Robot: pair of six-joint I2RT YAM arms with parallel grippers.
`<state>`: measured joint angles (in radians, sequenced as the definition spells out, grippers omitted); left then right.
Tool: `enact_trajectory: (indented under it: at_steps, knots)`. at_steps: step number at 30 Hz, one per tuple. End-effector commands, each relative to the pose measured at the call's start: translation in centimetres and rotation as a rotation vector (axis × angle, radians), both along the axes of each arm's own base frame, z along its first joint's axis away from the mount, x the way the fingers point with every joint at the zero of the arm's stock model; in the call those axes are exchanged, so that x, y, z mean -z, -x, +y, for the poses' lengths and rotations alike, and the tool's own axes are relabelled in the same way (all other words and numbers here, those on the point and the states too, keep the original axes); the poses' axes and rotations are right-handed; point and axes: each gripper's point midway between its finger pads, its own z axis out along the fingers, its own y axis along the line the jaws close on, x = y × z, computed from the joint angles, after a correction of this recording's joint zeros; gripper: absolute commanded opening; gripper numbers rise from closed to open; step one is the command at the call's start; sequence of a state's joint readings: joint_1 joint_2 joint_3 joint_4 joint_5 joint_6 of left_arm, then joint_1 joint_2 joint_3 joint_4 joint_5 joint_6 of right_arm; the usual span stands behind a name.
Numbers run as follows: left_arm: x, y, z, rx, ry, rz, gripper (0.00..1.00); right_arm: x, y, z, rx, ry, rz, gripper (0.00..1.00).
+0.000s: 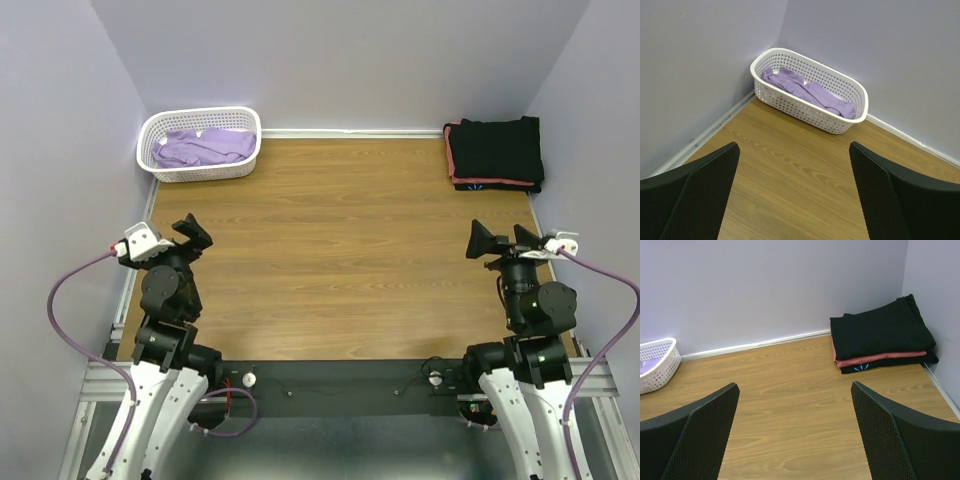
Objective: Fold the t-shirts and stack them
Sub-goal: Grab the tshirt from the pile
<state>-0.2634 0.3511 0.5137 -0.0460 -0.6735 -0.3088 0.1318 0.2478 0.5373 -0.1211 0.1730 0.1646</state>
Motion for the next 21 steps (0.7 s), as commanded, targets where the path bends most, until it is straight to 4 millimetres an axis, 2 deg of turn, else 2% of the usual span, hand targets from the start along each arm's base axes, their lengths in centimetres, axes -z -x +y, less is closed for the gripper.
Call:
enact_trajectory:
  at_steps: [1, 4, 5, 6, 7, 9, 10, 12, 13, 14, 15, 16, 17, 18, 19, 20, 21]
  knots:
    - [-0.4, -1.4, -1.3, 0.057, 0.030, -0.003, 0.98, -0.2, 0.4, -0.3, 0.017, -0.002, -0.031, 1.00]
    - [0.5, -3.0, -2.2, 0.083, 0.026, 0.048, 0.98, -0.1, 0.4, 0.1, -0.004, 0.001, -0.030, 1.00]
    - [-0.2, -3.6, -2.5, 0.098, 0.029, 0.034, 0.98, 0.0, 0.4, 0.3, -0.009, 0.003, -0.028, 1.00]
    - [0.4, -4.7, -2.9, 0.103, 0.021, 0.064, 0.98, 0.1, 0.4, 0.4, -0.013, 0.004, -0.028, 1.00]
    - [-0.4, -5.3, -3.3, 0.117, 0.020, 0.058, 0.98, 0.0, 0.5, 0.3, -0.009, 0.003, -0.029, 1.00]
    - [-0.7, -6.7, -3.9, 0.129, 0.011, 0.079, 0.99, 0.2, 0.4, 0.4, -0.013, 0.003, -0.025, 1.00]
    - [-0.9, -8.4, -4.5, 0.139, 0.004, 0.106, 0.98, 0.2, 0.4, 0.4, -0.012, 0.002, -0.026, 1.00]
    - [-1.1, -10.3, -5.1, 0.148, -0.005, 0.139, 0.98, 0.3, 0.4, 0.5, -0.018, 0.004, -0.023, 1.00]
    - [0.2, -12.2, -5.8, 0.162, -0.019, 0.195, 0.98, 0.3, 0.4, 0.6, -0.022, 0.006, -0.023, 1.00]
    - [-1.5, -13.4, -6.0, 0.168, -0.036, 0.179, 0.98, 0.4, 0.4, 0.7, -0.026, 0.009, -0.020, 1.00]
    - [-1.5, -14.6, -6.3, 0.179, -0.053, 0.196, 0.98, 0.6, 0.3, 0.7, -0.027, 0.012, -0.016, 1.00]
    - [1.0, -16.8, -7.0, 0.201, -0.077, 0.286, 0.98, 0.6, 0.3, 0.8, -0.031, 0.012, -0.013, 1.00]
    - [-1.4, -18.5, -6.7, 0.191, -0.081, 0.260, 0.98, 0.8, 0.2, 0.9, -0.034, 0.015, -0.005, 1.00]
    - [1.3, -20.7, -6.9, 0.190, -0.092, 0.343, 0.98, 0.9, 0.1, 1.0, -0.038, 0.015, -0.002, 1.00]
    - [1.8, -21.9, -6.8, 0.190, -0.097, 0.376, 0.98, 1.1, 0.0, 1.1, -0.041, 0.019, 0.007, 1.00]
    - [0.1, -23.4, -6.6, 0.178, -0.096, 0.361, 0.98, 1.2, -0.1, 1.1, -0.042, 0.022, 0.011, 1.00]
    - [0.8, -24.6, -5.9, 0.157, -0.098, 0.386, 0.97, 1.3, -0.1, 1.2, -0.045, 0.023, 0.014, 1.00]
